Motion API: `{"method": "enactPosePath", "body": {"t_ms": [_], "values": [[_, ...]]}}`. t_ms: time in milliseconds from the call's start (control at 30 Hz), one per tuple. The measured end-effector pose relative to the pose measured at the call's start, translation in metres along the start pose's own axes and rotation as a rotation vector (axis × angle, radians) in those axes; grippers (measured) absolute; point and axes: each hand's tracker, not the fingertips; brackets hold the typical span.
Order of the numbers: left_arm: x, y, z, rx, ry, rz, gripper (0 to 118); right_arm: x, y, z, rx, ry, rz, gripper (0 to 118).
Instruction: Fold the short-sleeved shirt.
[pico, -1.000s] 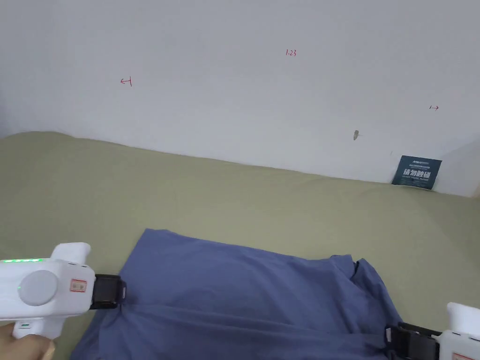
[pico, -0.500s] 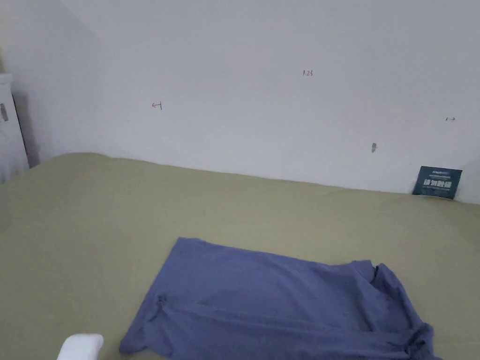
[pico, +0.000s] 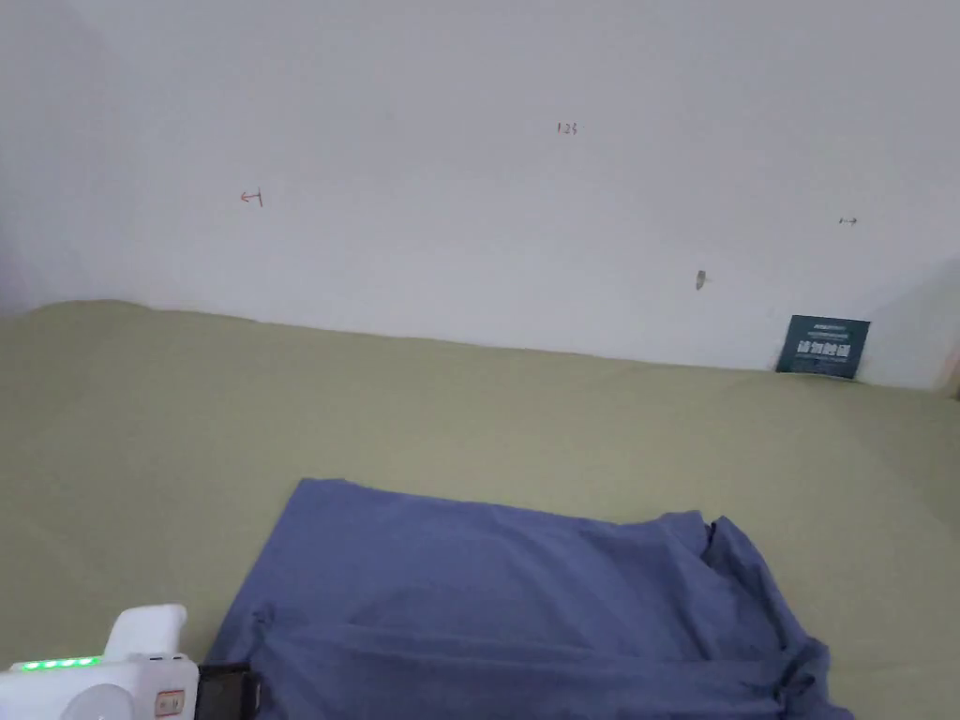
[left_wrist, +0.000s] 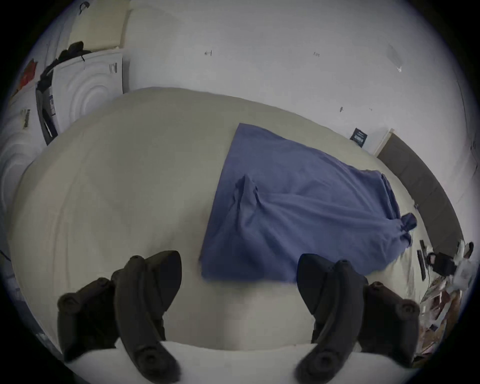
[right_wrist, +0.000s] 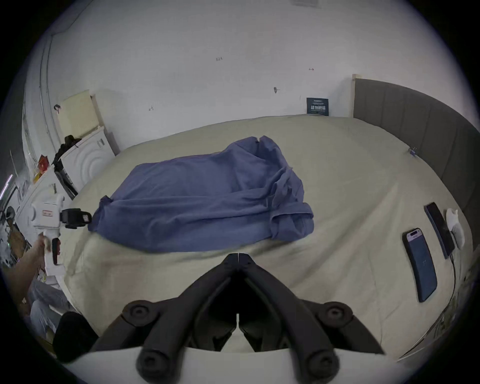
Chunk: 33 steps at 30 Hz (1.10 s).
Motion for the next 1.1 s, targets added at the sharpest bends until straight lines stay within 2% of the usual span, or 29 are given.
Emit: {"method": "enactPosePath", "body": {"t_ms": [100, 133, 167, 200, 233, 267, 300, 333, 367, 467, 533, 567, 600, 633, 667, 733, 833, 1100], "values": [[0.009, -0.005, -0.008, 0.026, 0.049, -0.005, 63, 0.006, 0.001, 0.001, 0.039, -0.024, -0.052, 0], [0.01, -0.008, -0.001, 0.084, 0.065, 0.005, 27, 0.009, 0.002, -0.002, 0.033, -0.029, -0.059, 0], [0.01, -0.01, 0.005, 0.132, -0.004, 0.04, 4, 0.013, 0.004, -0.007, 0.027, -0.044, -0.052, 5], [0.02, -0.014, 0.018, 0.129, -0.049, 0.057, 4, 0.016, 0.007, -0.013, 0.015, -0.08, -0.029, 24], [0.023, -0.013, 0.016, 0.087, -0.051, 0.056, 4, 0.023, 0.012, -0.023, -0.001, -0.124, 0.005, 68], [0.027, -0.012, 0.013, 0.043, -0.01, 0.024, 4, 0.027, 0.017, -0.035, -0.026, -0.129, 0.029, 93], [0.028, -0.012, 0.011, 0.04, -0.002, -0.005, 4, 0.033, 0.022, -0.047, -0.061, -0.101, 0.029, 94], [0.03, -0.012, 0.016, 0.063, -0.017, -0.011, 4, 0.037, 0.027, -0.055, -0.064, -0.058, 0.024, 88], [0.029, -0.012, 0.016, 0.063, -0.024, -0.015, 4, 0.04, 0.032, -0.065, -0.06, -0.053, 0.021, 88], [0.023, -0.011, 0.021, 0.049, -0.058, 0.03, 4, 0.039, 0.046, -0.096, -0.121, -0.13, 0.039, 89], [0.022, -0.012, 0.021, 0.048, -0.07, 0.037, 4, 0.041, 0.05, -0.114, -0.147, -0.18, 0.011, 88], [0.022, -0.013, 0.021, 0.045, -0.076, 0.036, 4, 0.044, 0.052, -0.121, -0.202, -0.145, -0.018, 82], [0.02, -0.011, 0.02, 0.043, -0.078, 0.032, 4, 0.048, 0.054, -0.124, -0.257, -0.111, -0.053, 67], [0.02, -0.011, 0.021, 0.041, -0.082, 0.031, 4, 0.051, 0.054, -0.126, -0.266, -0.099, -0.093, 33], [0.022, -0.01, 0.024, 0.037, -0.086, 0.038, 4, 0.049, 0.055, -0.121, -0.213, -0.065, -0.11, 14], [0.019, -0.005, 0.029, 0.028, -0.092, 0.059, 4, 0.039, 0.058, -0.112, -0.19, -0.11, -0.077, 13], [0.017, -0.003, 0.04, 0.029, -0.104, 0.086, 4, 0.042, 0.06, -0.098, -0.198, -0.058, -0.089, 13], [0.004, -0.006, 0.072, 0.043, -0.135, 0.068, 4, 0.034, 0.063, -0.042, -0.196, -0.066, -0.061, 13]]}}
